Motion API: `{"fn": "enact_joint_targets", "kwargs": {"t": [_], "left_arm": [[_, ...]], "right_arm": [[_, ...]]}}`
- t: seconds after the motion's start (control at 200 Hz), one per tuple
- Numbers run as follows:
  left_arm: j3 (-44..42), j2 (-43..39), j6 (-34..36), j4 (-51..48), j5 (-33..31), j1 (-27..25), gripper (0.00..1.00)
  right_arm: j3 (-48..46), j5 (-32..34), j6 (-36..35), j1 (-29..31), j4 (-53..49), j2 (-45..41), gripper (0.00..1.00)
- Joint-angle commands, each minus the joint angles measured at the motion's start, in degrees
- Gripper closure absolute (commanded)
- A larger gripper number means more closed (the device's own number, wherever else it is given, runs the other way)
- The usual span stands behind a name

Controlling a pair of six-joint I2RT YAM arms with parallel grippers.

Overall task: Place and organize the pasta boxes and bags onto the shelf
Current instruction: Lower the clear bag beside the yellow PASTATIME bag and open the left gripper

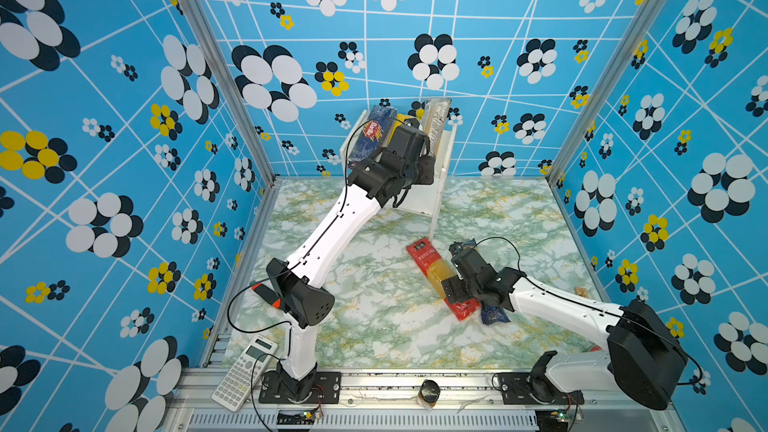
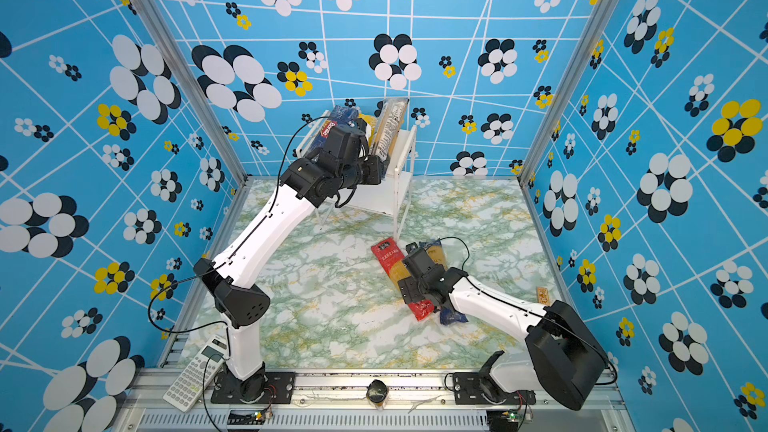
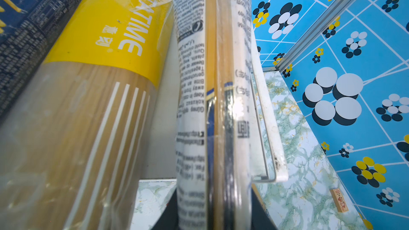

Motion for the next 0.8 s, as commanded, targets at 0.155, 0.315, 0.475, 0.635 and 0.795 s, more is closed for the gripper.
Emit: {"fn": "enact_joint_targets", "kwargs": {"t": [0.155, 0.315, 0.475, 0.635, 0.795], "left_arm": [[2.7, -0.5, 0.4, 8.8, -1.5, 0.3, 0.65], [1.7, -0.8, 0.3, 9.1, -1.3, 0.3, 0.64], [0.2, -1.4, 0.2, 9.4, -1.5, 0.3, 0.64], [-2.0, -2.4, 0.1, 10.4, -1.3, 0.2, 0.63], [-2.5, -2.9, 0.2, 10.7, -1.1, 0.2, 0.59]], "right_arm": [[-1.2, 0.9, 0.9, -0.4, 0.1, -1.8, 0.03], [-1.5, 0.9, 1.2, -0.4, 0.3, -2.2, 0.03], [-2.3, 1.1, 1.2, -0.5, 0.7, -3.6, 0.02], [-2.5, 1.0, 1.4, -0.5, 0.6, -4.2, 0.01], [-2.7, 1.3, 1.6, -0.5, 0.5, -4.5, 0.01]]}}
